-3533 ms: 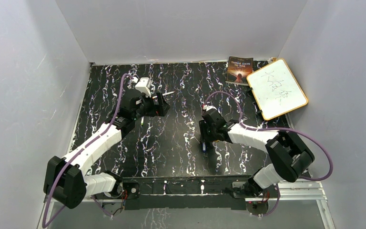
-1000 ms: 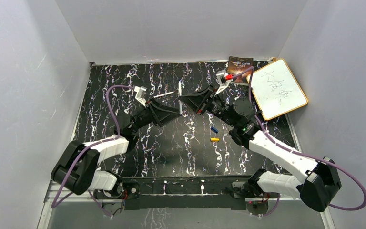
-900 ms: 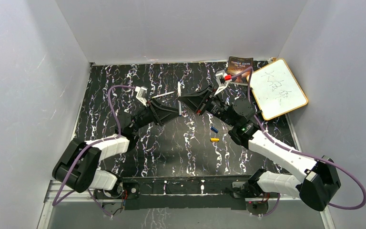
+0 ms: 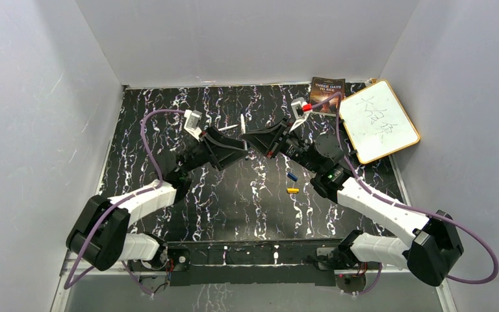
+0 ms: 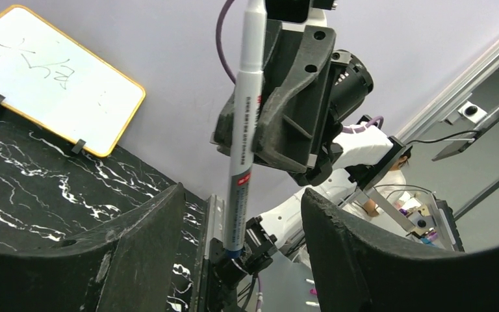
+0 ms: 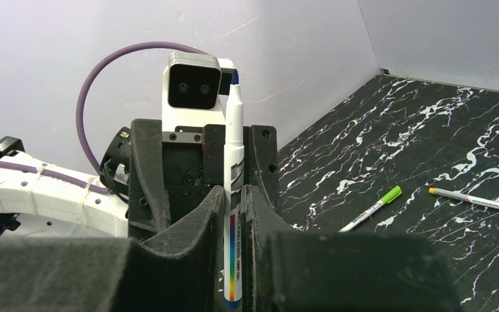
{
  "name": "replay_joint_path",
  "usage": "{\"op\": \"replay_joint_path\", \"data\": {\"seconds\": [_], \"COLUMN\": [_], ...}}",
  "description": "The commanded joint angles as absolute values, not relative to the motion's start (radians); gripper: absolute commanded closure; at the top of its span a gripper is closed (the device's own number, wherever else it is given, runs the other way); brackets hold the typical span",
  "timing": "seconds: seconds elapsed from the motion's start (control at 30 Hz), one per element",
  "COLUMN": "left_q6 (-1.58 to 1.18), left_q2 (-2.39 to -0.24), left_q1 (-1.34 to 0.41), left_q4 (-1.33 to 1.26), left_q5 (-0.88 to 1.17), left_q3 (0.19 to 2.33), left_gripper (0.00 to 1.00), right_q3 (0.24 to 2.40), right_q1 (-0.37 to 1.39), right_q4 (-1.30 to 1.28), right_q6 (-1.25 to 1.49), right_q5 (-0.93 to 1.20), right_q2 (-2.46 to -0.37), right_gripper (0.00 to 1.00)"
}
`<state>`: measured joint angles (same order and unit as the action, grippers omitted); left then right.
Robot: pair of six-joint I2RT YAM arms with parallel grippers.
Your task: Insert the pens into the pen caps
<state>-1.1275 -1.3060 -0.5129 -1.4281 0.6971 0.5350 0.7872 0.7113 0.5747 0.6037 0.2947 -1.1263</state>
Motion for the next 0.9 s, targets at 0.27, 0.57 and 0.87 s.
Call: {"op": "replay_joint_path", "data": {"seconds": [0.27,0.57,0.87], "left_q6": [-1.121,-1.098,-1.060], "left_q2": [-1.305,-1.275,-1.253], "left_q1": [-0.543,-0.543,-0.531], "left_q4": [-1.784,-1.784,-1.736], "left_q5": [0.693,0.663,0.752], "left_q3": [0.572,0.539,0.536], "left_gripper": [0.71,1.00,1.00], "right_q3": [0.798,0.779,0.746], "right_q1": [0.709,0.709,0.709], "right_q4": [0.651,0.652,0.600], "right_q6": [0.606,0.612,0.583], "right_q5": [0.304,0.305,0.254], "right_q2": [-1.134,-1.125,-1.066], "right_gripper": [1.00,1.00,1.00]}}
